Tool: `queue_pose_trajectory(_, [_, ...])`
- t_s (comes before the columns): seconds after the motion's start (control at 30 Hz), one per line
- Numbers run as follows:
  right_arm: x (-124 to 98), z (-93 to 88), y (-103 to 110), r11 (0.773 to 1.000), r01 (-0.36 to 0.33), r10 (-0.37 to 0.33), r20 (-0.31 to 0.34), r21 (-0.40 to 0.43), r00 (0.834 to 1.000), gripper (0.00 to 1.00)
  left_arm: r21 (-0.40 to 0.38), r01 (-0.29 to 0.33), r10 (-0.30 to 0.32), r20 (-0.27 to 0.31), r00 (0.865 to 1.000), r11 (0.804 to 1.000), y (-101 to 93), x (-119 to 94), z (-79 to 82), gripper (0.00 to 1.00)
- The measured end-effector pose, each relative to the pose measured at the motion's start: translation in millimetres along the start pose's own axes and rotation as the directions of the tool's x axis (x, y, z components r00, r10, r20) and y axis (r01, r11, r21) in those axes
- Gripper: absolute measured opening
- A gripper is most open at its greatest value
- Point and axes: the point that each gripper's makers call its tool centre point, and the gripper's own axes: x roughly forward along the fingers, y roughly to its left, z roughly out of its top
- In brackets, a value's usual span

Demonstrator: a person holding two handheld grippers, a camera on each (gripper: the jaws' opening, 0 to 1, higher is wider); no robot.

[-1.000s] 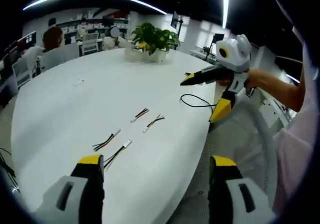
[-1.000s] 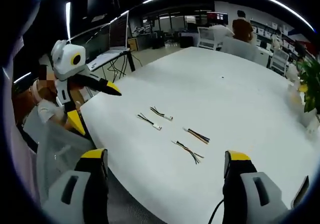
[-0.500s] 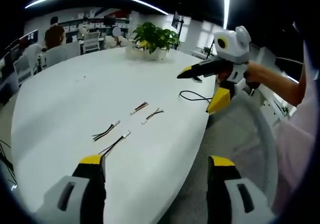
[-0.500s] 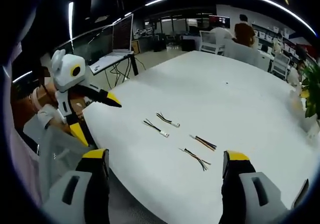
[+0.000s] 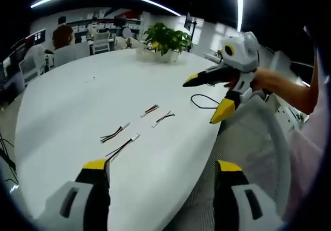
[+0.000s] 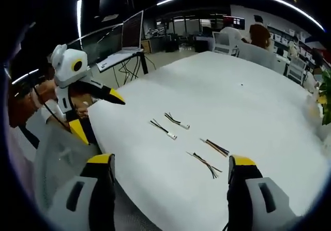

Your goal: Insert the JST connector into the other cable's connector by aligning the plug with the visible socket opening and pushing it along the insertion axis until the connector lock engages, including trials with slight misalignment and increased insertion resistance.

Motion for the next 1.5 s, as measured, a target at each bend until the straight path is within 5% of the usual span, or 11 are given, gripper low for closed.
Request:
queue_pose_trajectory(0.33, [-6, -6.7, -5, 0.997, -0.045, 0.045, 0.001, -0.057, 0.999, 0.90, 0.053, -0.118, 0.118, -0.002, 0.993, 0.992, 11.9, -7, 13.0, 0.79])
queue_pose_trajectory(0.67, [-14, -7.9, -26, 0.997, -0.033, 0.036, 0.040, -0.069, 0.999, 0.88, 0.097, -0.126, 0.127, -0.004, 0.992, 0.987, -2.2, -5, 27.6, 0.76])
queue_pose_trajectory(0.77, [-15, -4.5, -35, 0.994, -0.031, 0.037, 0.052, -0.107, 0.998, 0.88, 0.117, -0.188, 0.189, -0.001, 0.982, 0.975, 4.2, -6, 31.3, 0.71])
queue_pose_trajectory(0.87, [-16, 6.0, -36, 0.990, -0.047, 0.064, 0.123, -0.135, 0.990, 0.92, 0.115, -0.224, 0.221, 0.038, 0.975, 0.968, 9.0, -8, 38.5, 0.76])
queue_pose_trajectory(0.97, [-24, 4.3, -35, 0.987, -0.077, 0.091, 0.098, -0.141, 0.991, 0.90, 0.119, -0.261, 0.262, 0.009, 0.965, 0.958, 13.3, -13, 39.2, 0.76])
queue_pose_trajectory(1.17, [-26, 7.9, -23, 0.983, -0.122, 0.142, 0.144, -0.141, 0.979, 0.88, 0.166, -0.162, 0.154, 0.056, 0.986, 0.973, 1.8, -8, 45.1, 0.76])
queue_pose_trajectory(1.5, [-22, 25.3, -32, 0.982, -0.121, 0.147, 0.180, -0.147, 0.973, 0.77, 0.181, -0.112, 0.102, 0.067, 0.993, 0.977, 19.0, 0, 46.2, 0.65])
